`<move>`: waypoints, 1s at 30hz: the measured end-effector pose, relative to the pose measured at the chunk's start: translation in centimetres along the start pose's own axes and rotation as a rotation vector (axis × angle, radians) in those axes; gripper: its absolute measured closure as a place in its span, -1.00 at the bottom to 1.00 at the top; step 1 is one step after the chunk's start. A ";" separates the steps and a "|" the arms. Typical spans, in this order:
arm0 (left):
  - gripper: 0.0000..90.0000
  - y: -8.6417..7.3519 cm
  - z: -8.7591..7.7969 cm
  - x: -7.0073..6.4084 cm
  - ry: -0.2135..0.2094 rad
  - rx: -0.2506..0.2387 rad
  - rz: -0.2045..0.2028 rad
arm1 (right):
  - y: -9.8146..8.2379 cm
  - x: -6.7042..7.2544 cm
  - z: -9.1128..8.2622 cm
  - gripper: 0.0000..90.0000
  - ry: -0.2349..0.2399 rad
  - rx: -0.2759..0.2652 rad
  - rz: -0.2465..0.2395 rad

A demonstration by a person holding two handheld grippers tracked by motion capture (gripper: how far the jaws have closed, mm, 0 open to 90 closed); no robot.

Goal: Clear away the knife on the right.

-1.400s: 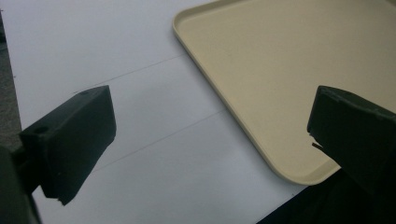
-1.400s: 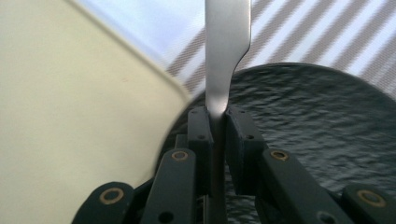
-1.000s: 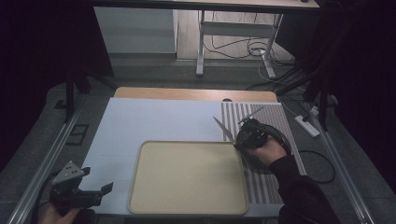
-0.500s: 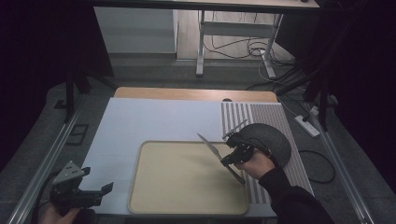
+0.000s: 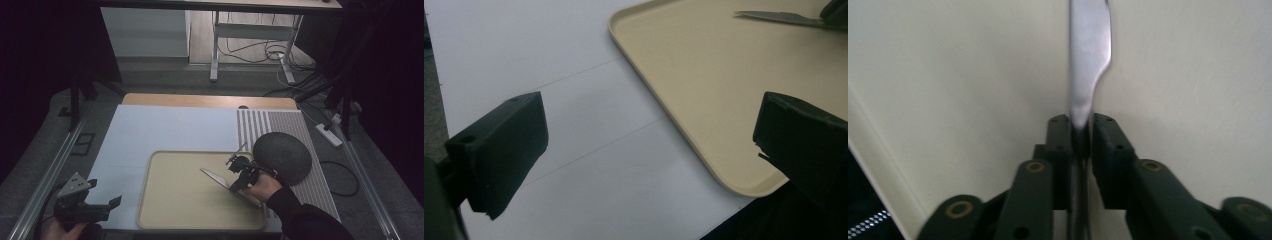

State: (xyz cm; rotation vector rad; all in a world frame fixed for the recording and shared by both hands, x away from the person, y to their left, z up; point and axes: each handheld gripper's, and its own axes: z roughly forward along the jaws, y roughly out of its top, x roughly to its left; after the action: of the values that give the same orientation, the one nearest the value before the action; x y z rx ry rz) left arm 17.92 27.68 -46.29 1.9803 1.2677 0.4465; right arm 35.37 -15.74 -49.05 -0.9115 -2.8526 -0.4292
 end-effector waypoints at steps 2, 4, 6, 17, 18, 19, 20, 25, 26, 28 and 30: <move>-0.96 0.0 0.0 0.0 0.000 0.001 0.001 | 0.3 0.1 -0.4 0.79 -0.002 -0.024 -0.038; -0.96 0.0 0.0 0.0 0.000 0.000 0.001 | 0.7 0.5 -0.4 1.00 -0.001 -0.045 -0.121; -0.96 0.0 0.0 0.0 0.001 0.001 0.003 | 1.6 1.4 0.1 1.00 -0.007 -0.066 -0.209; -0.96 0.0 0.0 0.1 -0.002 -0.001 -0.001 | 3.5 1.4 2.4 1.00 -0.069 -0.079 -0.229; -0.96 0.0 0.0 0.0 -0.002 -0.001 -0.001 | 3.4 1.1 2.3 1.00 -0.083 -0.078 -0.223; -0.96 0.0 0.0 0.0 -0.001 0.000 0.001 | 3.3 0.8 2.2 1.00 -0.092 -0.074 -0.207; -0.96 0.0 0.0 0.0 -0.001 0.000 0.002 | 3.2 0.5 2.1 1.00 -0.097 -0.075 -0.191; -0.96 0.0 0.0 0.0 -0.001 0.000 0.001 | 2.6 -0.9 1.5 1.00 -0.111 -0.070 -0.124; -0.96 0.0 0.0 0.0 -0.002 -0.001 0.001 | 2.4 -1.2 1.4 1.00 -0.114 -0.071 -0.116; -0.96 0.0 0.0 0.0 -0.003 -0.001 0.000 | 2.2 -1.6 1.2 1.00 -0.114 -0.065 -0.100; -0.96 0.0 0.0 0.0 -0.003 0.000 0.001 | 1.9 -2.0 1.0 1.00 -0.106 -0.068 -0.089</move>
State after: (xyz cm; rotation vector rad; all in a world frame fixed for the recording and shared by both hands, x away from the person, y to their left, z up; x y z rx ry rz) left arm 17.92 27.71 -46.30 1.9812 1.2646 0.4444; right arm 38.03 -15.04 -49.98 -0.8445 -3.0018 -0.5044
